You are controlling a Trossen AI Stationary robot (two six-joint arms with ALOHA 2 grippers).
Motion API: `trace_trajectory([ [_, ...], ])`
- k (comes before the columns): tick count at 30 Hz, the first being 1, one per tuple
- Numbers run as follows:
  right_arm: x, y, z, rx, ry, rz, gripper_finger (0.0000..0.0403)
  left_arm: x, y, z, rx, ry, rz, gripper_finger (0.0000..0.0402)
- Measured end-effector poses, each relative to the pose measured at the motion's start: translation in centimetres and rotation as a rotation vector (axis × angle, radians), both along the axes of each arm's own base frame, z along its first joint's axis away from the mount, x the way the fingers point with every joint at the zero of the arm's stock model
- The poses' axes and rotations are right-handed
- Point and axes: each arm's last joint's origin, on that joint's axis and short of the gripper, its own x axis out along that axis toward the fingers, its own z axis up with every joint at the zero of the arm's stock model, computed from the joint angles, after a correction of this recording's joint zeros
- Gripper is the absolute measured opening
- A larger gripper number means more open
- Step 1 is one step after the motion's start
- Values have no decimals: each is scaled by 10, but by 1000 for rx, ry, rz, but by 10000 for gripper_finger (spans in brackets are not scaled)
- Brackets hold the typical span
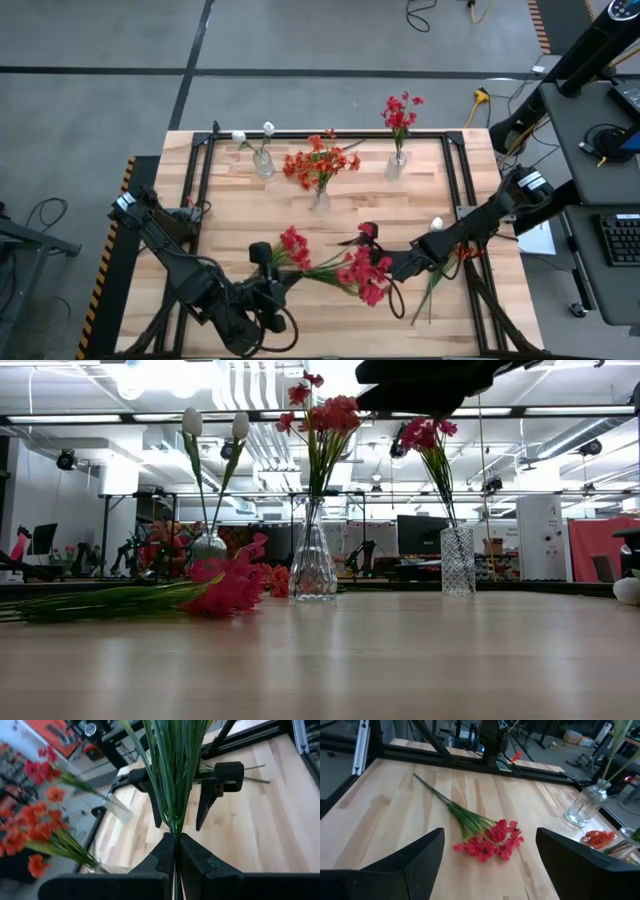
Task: Sort flowers into vase by color
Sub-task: Put the right red flowers into the top right transparent vase
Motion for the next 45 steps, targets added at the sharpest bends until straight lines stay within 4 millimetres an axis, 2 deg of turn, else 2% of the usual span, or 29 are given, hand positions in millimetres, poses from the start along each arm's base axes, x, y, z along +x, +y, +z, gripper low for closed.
trace_trajectory([
  [5,-3,0,6,-11,-8,8,304,15,6,2,15,64,-129,1],
  [12,-8,5,7,-17,2,31,306,23,12,-2,6,-18,-224,1],
  [15,-8,7,2,-16,13,35,304,20,19,-12,-55,-80,-310,0],
  [20,-9,8,-2,4,19,23,302,5,41,-27,-136,-243,-296,0],
  [27,-8,8,-1,21,-84,16,302,-13,55,-59,-177,-394,-305,0],
  [37,12,7,-6,26,-295,0,302,-24,75,-102,-209,-503,-264,0],
  [42,21,1,-8,51,-401,19,302,-26,78,-117,-220,-543,-259,0],
  [45,29,-2,-2,60,-435,42,302,-22,78,-126,-209,-531,-255,0],
])
